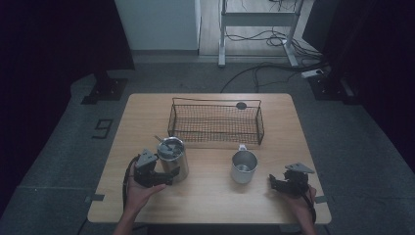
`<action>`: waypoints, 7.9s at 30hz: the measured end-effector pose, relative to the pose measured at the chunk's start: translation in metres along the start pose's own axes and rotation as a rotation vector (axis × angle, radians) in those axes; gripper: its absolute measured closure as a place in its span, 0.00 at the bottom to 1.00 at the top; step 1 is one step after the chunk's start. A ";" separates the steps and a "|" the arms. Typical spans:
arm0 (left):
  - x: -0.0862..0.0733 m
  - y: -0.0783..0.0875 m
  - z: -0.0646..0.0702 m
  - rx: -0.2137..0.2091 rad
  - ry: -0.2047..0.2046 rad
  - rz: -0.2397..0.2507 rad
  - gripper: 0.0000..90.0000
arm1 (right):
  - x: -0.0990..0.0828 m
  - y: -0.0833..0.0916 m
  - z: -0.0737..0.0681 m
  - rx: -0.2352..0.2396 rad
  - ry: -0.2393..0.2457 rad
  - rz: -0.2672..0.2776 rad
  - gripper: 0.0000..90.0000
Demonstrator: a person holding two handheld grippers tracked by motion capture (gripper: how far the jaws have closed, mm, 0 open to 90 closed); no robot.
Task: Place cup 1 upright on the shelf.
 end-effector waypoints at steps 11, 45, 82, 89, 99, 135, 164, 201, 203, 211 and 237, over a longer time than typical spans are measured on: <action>0.016 -0.015 -0.001 0.039 -0.008 0.054 0.00 | 0.000 0.000 0.000 -0.003 -0.004 0.000 0.14; 0.028 -0.019 0.001 0.059 -0.058 0.080 0.04 | 0.000 0.000 0.000 -0.006 -0.005 0.001 0.15; 0.093 -0.008 -0.001 0.049 -0.083 0.144 0.05 | 0.000 0.000 0.001 -0.009 -0.009 0.001 0.15; 0.101 -0.011 0.000 0.034 -0.084 0.139 0.05 | 0.000 0.000 0.001 -0.010 -0.010 0.001 0.15; 0.117 -0.013 0.004 0.038 -0.098 0.142 0.05 | 0.000 0.000 0.001 -0.012 -0.011 0.002 0.15; 0.152 -0.036 -0.010 0.020 -0.095 0.147 0.05 | 0.000 0.000 0.002 -0.020 -0.015 0.005 0.15; 0.173 -0.056 -0.013 0.048 -0.143 0.115 0.05 | 0.000 0.001 0.002 -0.026 -0.014 0.007 0.16; 0.194 -0.095 -0.022 0.040 -0.122 0.109 0.05 | 0.000 0.001 0.003 -0.028 -0.019 0.007 0.16; 0.194 -0.097 -0.024 0.037 -0.115 0.110 0.05 | 0.000 0.001 0.003 -0.029 -0.019 0.007 0.16; 0.190 -0.107 -0.033 0.045 -0.107 0.104 0.05 | 0.000 0.001 0.003 -0.031 -0.024 0.008 0.16; 0.179 -0.135 -0.057 0.094 -0.093 0.082 0.05 | 0.000 0.001 0.003 -0.029 -0.025 0.008 0.16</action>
Point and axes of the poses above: each handheld gripper's, and its own axes: y roughly backward along the jaws, x roughly out of its top, z roughly to its right, the point moved 9 cm from there along -y, roughly forward along the jaws, and after that the axes turned 5 degrees about -y, right-handed, at the moved point
